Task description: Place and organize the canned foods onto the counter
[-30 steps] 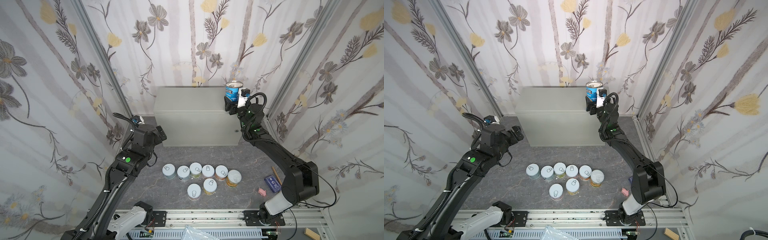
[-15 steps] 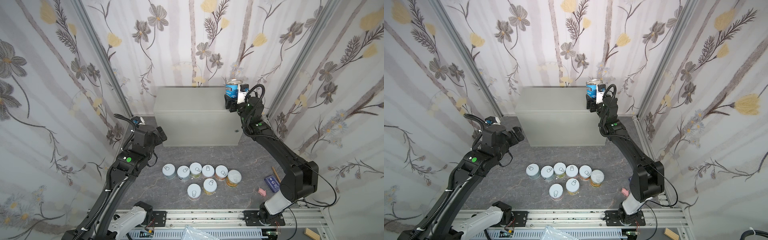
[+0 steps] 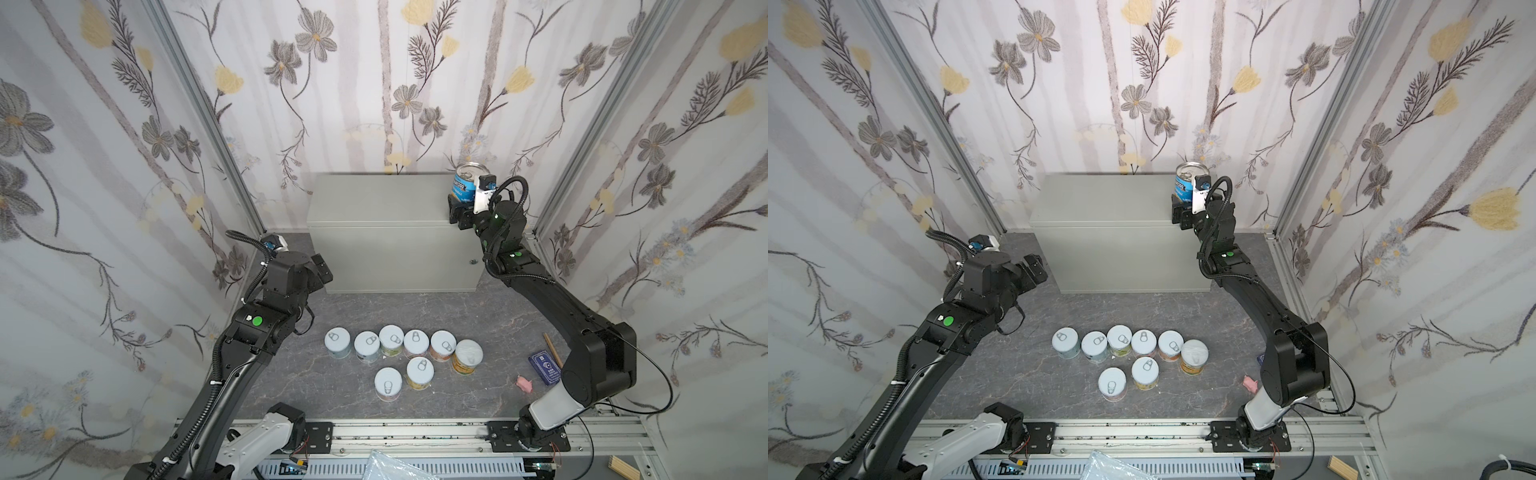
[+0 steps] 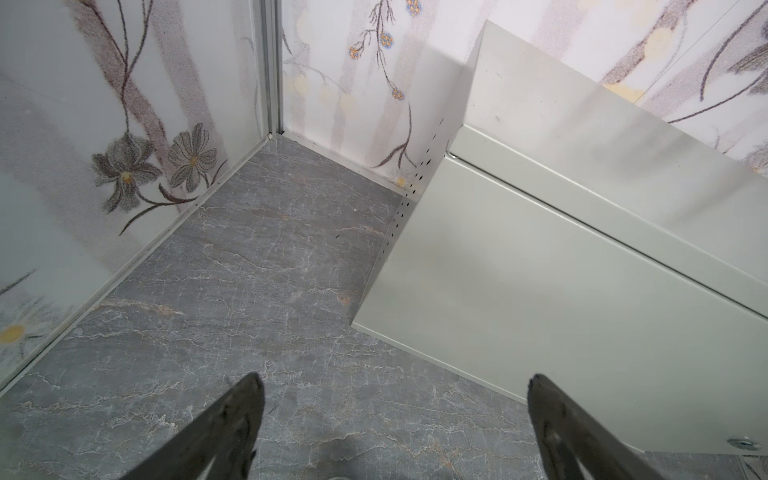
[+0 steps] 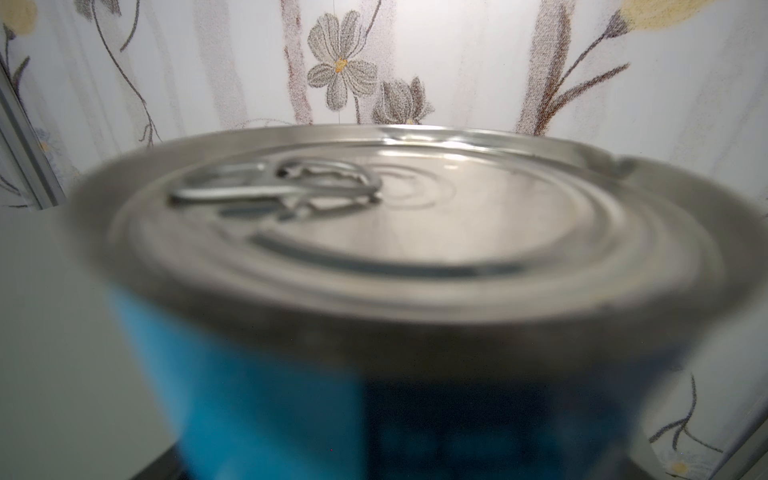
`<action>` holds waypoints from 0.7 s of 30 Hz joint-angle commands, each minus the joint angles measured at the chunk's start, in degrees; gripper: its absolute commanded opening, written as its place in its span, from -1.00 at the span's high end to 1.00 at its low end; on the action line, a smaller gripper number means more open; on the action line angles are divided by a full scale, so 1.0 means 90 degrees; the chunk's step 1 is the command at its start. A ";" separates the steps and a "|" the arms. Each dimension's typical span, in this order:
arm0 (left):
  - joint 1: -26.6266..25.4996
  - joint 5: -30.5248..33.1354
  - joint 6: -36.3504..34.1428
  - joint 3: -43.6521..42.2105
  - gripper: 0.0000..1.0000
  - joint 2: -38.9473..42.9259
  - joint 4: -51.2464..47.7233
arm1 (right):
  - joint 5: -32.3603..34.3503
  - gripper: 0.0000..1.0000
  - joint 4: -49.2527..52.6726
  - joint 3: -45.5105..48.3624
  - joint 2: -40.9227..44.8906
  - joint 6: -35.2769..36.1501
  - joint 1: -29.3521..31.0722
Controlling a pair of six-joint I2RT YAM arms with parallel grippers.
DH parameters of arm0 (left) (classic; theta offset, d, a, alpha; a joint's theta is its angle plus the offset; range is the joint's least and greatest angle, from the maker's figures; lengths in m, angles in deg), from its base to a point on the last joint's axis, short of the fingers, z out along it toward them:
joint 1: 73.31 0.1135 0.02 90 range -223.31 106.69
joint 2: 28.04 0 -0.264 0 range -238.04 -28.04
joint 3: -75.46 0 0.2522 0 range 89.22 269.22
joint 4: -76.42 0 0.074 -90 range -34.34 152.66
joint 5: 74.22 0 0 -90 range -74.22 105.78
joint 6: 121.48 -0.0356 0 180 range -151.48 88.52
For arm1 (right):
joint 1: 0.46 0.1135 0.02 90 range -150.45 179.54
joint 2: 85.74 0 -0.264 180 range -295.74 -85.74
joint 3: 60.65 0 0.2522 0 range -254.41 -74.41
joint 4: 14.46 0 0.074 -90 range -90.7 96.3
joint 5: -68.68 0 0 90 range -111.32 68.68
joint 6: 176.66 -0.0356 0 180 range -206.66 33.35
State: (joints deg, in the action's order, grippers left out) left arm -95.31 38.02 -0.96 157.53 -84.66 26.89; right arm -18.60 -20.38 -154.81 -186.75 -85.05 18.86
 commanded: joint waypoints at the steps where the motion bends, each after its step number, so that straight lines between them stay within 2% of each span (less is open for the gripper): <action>1: 0.0022 -0.0024 0.0119 -0.0032 -1.00 0.0002 0.0204 | -0.0092 -0.82 -0.0021 0.0004 0.0121 0.0060 -0.0003; 10: 0.0086 -0.0209 0.0102 -0.0023 -1.00 -0.0198 0.0277 | -0.0290 -0.89 0.1701 -0.0312 0.0702 0.0163 -0.0064; 21: 0.0150 -0.0360 0.0085 -0.0078 -1.00 -0.0213 0.0385 | -0.0479 -0.61 0.2087 -0.1224 0.0004 0.0072 -0.0182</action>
State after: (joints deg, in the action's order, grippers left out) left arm -94.08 34.65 -0.21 157.21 -86.95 28.71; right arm -22.29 -2.55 -163.86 -185.04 -84.48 17.37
